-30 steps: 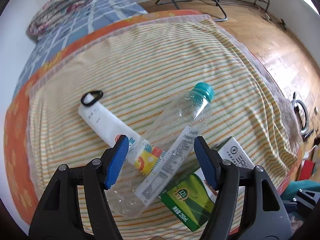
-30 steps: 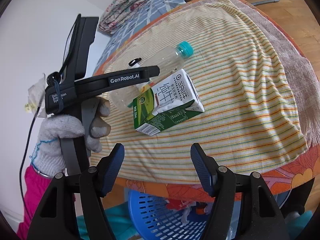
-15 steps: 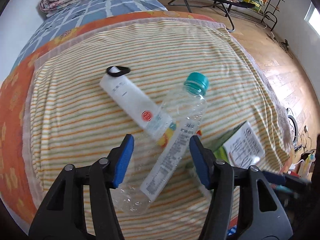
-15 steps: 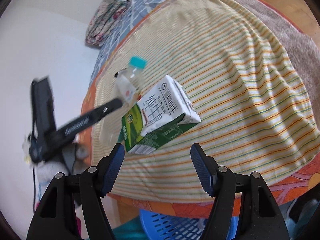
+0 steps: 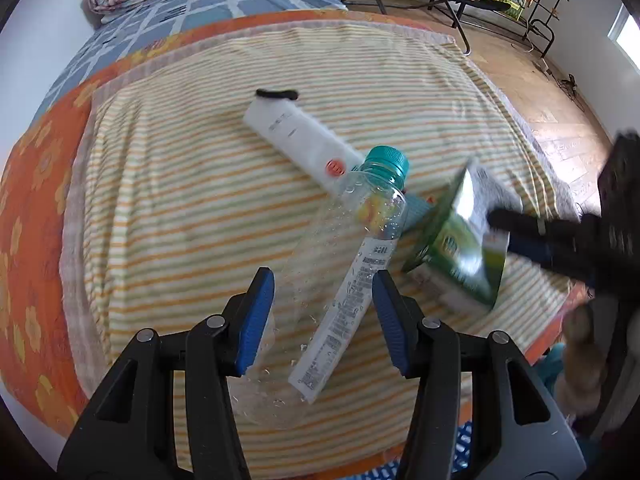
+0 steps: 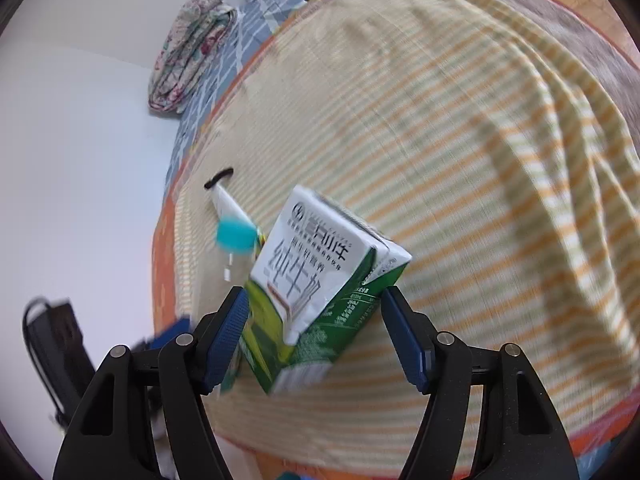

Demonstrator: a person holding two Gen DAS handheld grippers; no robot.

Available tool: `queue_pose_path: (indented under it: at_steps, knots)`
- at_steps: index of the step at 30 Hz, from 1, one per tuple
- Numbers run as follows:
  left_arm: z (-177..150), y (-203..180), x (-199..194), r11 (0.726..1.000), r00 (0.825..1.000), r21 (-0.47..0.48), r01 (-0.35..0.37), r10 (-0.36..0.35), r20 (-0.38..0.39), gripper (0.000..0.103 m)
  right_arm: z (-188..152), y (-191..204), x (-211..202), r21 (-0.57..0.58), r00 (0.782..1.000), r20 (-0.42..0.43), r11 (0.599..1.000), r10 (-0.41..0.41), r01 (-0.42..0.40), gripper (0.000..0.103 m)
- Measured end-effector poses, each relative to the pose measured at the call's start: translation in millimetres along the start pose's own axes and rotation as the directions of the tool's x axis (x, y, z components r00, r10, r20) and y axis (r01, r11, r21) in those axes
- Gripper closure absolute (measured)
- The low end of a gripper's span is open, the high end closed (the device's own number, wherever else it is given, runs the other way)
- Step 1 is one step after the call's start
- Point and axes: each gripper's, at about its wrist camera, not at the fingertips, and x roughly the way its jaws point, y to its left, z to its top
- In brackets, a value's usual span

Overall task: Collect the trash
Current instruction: 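Grasp the clear plastic bottle with the left tool while the right tool grasps the milk carton, then carry bottle and carton over the blue basket and open both tools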

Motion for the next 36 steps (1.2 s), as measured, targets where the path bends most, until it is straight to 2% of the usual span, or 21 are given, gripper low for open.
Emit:
queue_pose_path:
  at_steps: [5, 7, 10, 13, 16, 20, 23, 27, 28, 29, 31, 36]
  knots:
    - [-17, 22, -6, 0.999, 1.0, -0.039, -0.001, 0.001, -0.009, 0.051, 12, 27, 17, -0.07, 0.999, 0.007, 0.997, -0.04, 0.04, 0.035]
    - [-23, 27, -10, 0.999, 1.0, -0.046, -0.005, 0.005, -0.009, 0.051, 12, 43, 21, -0.132, 0.996, 0.016, 0.987, -0.086, 0.088, 0.035]
    - [-28, 30, -13, 0.999, 1.0, -0.041, -0.011, 0.01, -0.013, 0.051, 6, 66, 27, -0.24, 0.982, 0.048, 0.952, -0.184, 0.19, 0.034]
    - [-30, 31, -15, 0.999, 1.0, -0.032, -0.017, 0.017, -0.01, 0.051, -4, 86, 39, -0.341, 0.963, 0.058, 0.902, -0.262, 0.266, 0.024]
    - [-30, 30, -16, 1.0, 1.0, -0.025, -0.018, 0.017, -0.014, 0.051, -13, 94, 50, -0.406, 0.942, 0.068, 0.853, -0.328, 0.326, 0.023]
    - [-27, 29, -11, 0.999, 0.999, -0.01, -0.038, 0.038, -0.014, 0.035, -2, 77, 58, -0.373, 0.93, 0.03, 0.859, -0.366, 0.35, 0.023]
    - [-23, 26, -2, 1.0, 0.999, 0.002, -0.026, 0.026, -0.023, 0.035, 11, 58, 57, -0.303, 0.953, -0.021, 0.911, -0.301, 0.281, 0.023]
    - [-22, 15, 12, 0.999, 0.999, 0.022, -0.025, 0.026, -0.048, 0.035, 19, 49, 43, -0.292, 0.956, -0.003, 0.914, -0.294, 0.28, 0.028]
    - [-23, 11, 15, 0.999, 0.998, 0.034, -0.027, 0.029, -0.054, 0.042, 19, 47, 40, -0.289, 0.959, -0.002, 0.918, -0.284, 0.271, 0.03]
    - [-24, 8, 17, 0.999, 0.998, 0.047, -0.025, 0.028, -0.058, 0.044, 18, 45, 36, -0.287, 0.963, -0.004, 0.923, -0.268, 0.256, 0.033]
    - [-27, 2, 16, 0.997, 0.998, 0.062, -0.049, 0.051, -0.042, 0.044, 15, 45, 30, -0.294, 0.968, -0.003, 0.925, -0.252, 0.24, 0.037]
    - [-31, 0, 1, 0.999, 1.0, 0.039, -0.023, 0.023, -0.004, 0.045, 6, 45, -2, -0.313, 0.977, 0.04, 0.926, -0.209, 0.211, 0.041]
